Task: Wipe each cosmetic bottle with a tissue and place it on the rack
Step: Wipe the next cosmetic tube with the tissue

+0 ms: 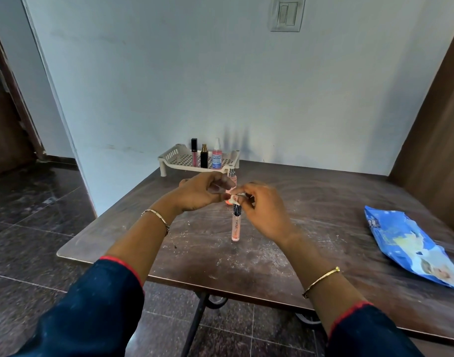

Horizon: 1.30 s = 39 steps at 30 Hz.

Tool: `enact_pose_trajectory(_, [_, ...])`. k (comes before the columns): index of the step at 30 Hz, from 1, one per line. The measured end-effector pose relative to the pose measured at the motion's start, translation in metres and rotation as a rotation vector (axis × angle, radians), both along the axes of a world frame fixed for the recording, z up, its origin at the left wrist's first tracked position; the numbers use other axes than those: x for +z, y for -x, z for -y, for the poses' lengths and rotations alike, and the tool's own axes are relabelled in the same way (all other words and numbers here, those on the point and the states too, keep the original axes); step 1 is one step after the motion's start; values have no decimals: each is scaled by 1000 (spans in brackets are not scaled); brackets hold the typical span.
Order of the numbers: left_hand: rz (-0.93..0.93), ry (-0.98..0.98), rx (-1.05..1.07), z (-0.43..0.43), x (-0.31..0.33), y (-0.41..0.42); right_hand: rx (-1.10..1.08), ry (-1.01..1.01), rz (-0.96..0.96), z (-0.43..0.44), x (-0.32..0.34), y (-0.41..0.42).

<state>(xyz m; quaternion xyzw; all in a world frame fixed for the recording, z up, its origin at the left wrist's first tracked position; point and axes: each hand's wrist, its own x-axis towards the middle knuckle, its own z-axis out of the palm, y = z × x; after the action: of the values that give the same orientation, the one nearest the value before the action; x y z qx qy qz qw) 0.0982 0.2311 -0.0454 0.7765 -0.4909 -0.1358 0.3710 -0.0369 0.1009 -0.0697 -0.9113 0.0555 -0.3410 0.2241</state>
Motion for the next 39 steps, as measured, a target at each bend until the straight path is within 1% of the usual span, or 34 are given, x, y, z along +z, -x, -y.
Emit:
enact_pose_trajectory(9, [-23, 51, 10, 4, -3, -8, -5, 260, -67, 3, 1, 7])
enact_pose_trajectory(15, [-31, 49, -5, 4, 3, -1, 3, 321, 15, 1, 0, 5])
enact_pose_trajectory(22, [-40, 15, 11, 4, 7, 8, -37, 373, 115, -5, -5, 7])
enact_pose_trajectory(30, [56, -35, 23, 5, 10, 13, -68, 482, 244, -1, -30, 13])
enact_pose_trajectory(32, [81, -48, 53, 5, 10, 11, -73, 484, 263, 1, -37, 15])
enact_pose_trajectory(36, [135, -57, 104, 7, 11, 12, -69, 426, 283, 3, -44, 18])
enact_pose_trajectory(39, [126, -28, 106, 8, 9, 12, -56, 394, 287, 2, -44, 17])
